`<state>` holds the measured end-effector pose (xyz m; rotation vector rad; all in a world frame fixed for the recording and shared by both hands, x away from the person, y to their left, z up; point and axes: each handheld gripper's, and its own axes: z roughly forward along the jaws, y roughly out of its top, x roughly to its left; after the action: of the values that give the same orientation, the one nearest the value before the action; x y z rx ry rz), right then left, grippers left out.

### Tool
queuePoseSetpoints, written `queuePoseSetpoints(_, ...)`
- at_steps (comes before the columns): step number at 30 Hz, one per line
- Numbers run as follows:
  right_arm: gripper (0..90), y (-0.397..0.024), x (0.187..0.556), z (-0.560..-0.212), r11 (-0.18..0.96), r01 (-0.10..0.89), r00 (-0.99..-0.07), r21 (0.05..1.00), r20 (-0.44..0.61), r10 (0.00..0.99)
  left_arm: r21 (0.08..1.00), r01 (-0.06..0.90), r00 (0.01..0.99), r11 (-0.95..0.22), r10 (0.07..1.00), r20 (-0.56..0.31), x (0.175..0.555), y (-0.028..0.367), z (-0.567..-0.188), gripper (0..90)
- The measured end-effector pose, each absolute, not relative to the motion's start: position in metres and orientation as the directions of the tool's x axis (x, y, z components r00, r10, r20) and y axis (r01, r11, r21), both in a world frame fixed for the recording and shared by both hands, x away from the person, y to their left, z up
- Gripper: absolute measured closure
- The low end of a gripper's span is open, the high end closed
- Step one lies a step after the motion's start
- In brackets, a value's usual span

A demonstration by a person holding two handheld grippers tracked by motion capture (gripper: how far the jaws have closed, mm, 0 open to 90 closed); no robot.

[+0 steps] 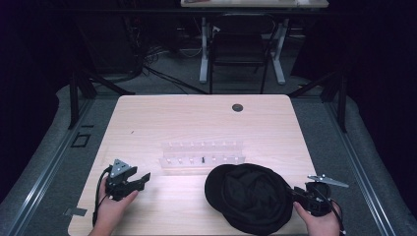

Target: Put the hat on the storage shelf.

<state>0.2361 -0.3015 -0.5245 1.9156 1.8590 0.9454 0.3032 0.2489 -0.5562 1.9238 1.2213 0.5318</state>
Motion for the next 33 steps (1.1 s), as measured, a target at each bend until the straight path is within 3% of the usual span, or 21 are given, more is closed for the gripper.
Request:
queuePoseSetpoints(10,83.2,-0.31,0.246,-0.532,-0.134,0.794,-0.067,0.593,0.304,0.95,0.788,0.567,0.452,-0.239,0.89,-0.054,0.304,0.249,-0.557,40.6)
queuePoseSetpoints(21,83.9,-0.317,0.262,-0.527,-0.119,0.81,-0.075,0.574,0.304,0.95,0.787,0.569,0.45,-0.238,0.891,-0.056,0.304,0.248,-0.558,40.8)
queuePoseSetpoints(33,81.7,-0.326,0.283,-0.517,-0.041,0.897,-0.113,0.439,0.317,0.942,0.786,0.57,0.449,-0.24,0.892,-0.054,0.304,0.248,-0.558,40.9)
